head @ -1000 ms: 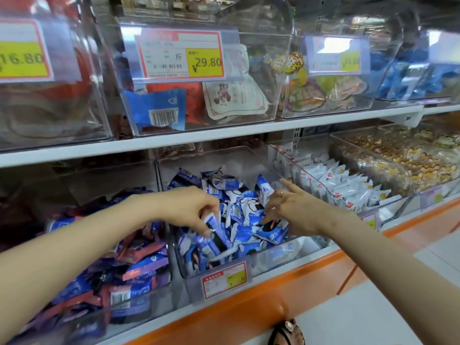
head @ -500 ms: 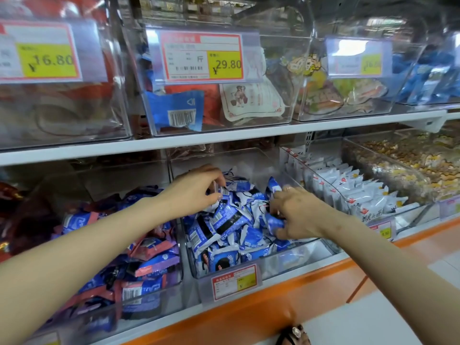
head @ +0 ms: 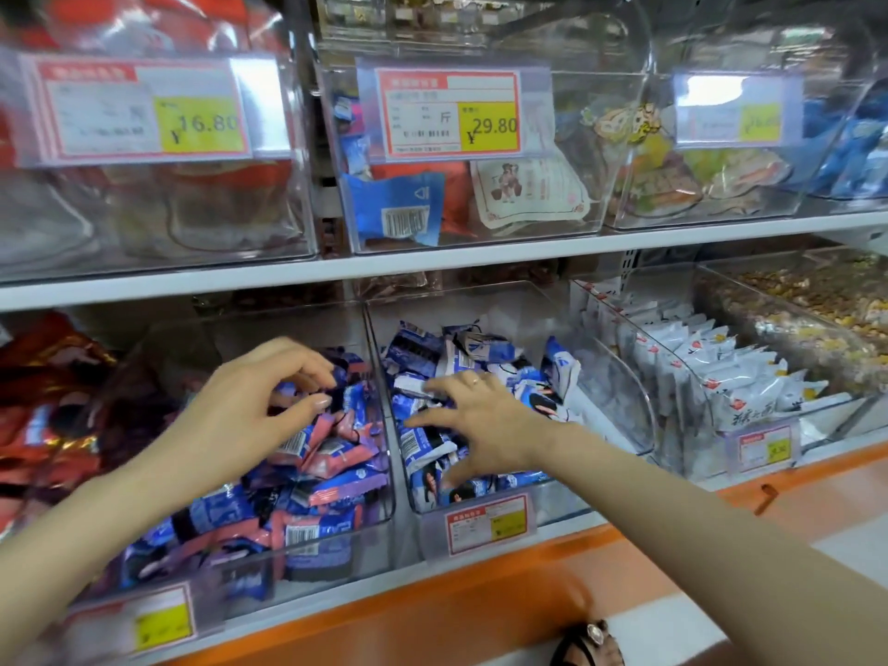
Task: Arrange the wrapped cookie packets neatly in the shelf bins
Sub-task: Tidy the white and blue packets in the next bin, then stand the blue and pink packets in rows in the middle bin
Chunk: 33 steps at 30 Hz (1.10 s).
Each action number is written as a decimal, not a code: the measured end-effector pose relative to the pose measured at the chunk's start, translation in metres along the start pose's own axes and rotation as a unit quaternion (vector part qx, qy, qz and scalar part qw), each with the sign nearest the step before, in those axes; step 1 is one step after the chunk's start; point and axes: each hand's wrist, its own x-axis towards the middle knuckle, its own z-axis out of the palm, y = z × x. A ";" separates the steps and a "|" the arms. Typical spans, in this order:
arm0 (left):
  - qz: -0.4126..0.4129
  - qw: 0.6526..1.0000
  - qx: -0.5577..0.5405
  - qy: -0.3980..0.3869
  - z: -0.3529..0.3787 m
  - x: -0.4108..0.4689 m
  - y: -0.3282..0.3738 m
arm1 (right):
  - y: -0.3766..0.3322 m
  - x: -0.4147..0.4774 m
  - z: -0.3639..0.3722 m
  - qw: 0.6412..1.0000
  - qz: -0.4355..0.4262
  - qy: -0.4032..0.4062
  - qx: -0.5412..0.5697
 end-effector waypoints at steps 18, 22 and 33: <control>-0.025 0.999 0.009 0.047 -0.032 -0.048 -0.050 | 0.049 -0.036 -0.028 0.978 0.208 0.032 -0.017; -0.024 0.999 0.022 0.043 -0.029 -0.046 -0.046 | 0.036 -0.033 -0.036 0.987 0.159 0.035 0.009; -0.034 0.999 0.026 0.017 -0.014 -0.038 -0.028 | -0.007 0.007 -0.008 0.986 0.023 -0.152 0.070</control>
